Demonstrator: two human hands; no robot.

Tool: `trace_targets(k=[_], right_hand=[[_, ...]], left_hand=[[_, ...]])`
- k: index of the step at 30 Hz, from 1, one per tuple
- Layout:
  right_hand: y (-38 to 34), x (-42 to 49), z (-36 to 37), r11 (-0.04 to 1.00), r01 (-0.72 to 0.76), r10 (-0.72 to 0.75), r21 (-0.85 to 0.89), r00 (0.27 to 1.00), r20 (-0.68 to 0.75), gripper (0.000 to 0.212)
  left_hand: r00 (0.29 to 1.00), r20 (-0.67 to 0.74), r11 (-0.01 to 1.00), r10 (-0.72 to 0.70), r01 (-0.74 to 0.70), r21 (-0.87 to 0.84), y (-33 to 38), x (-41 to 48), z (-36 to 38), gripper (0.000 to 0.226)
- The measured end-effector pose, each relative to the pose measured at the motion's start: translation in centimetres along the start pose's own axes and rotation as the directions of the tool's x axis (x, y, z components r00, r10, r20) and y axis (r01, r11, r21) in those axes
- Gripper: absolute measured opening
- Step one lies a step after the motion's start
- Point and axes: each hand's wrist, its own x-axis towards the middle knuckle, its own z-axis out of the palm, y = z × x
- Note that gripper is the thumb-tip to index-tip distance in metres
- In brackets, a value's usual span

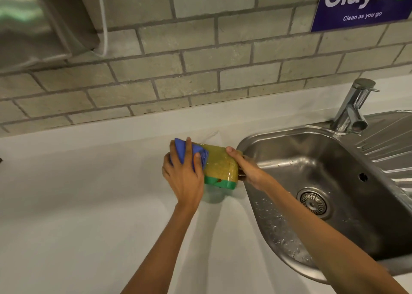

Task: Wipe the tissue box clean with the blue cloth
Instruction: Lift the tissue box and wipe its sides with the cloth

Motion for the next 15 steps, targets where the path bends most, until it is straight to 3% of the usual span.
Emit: trace_targets(k=[2,5,7,9,12,15], right_hand=[[0.0,0.0,0.2,1.000,0.008,-0.008,-0.001,1.000,-0.023,0.059],[0.1,0.0,-0.1,1.000,0.026,-0.026,-0.006,0.999,-0.025,0.058],[0.1,0.0,-0.3,1.000,0.025,-0.025,-0.009,1.000,-0.018,0.058],[0.1,0.0,-0.3,1.000,0.015,-0.015,-0.008,1.000,-0.011,0.061],[0.0,0.1,0.1,1.000,0.002,-0.002,-0.008,1.000,0.003,0.067],[0.2,0.1,0.2,1.000,-0.009,0.009,0.005,1.000,0.014,0.066]], left_hand=[[0.999,-0.004,0.999,0.034,-0.034,-0.001,1.6,0.3,0.3,0.046],[0.968,0.046,0.968,0.247,-0.248,0.039,1.7,-1.6,0.4,0.054],[0.951,0.070,0.951,0.302,-0.306,0.051,-0.1,-2.5,0.2,0.060],[0.973,0.040,0.973,0.228,-0.229,0.035,-1.6,-1.9,0.0,0.060],[1.000,-0.005,0.999,-0.001,0.001,-0.036,-0.4,-0.2,0.0,0.051],[0.998,0.033,0.998,0.050,-0.049,-0.044,1.6,-0.4,0.2,0.052]])
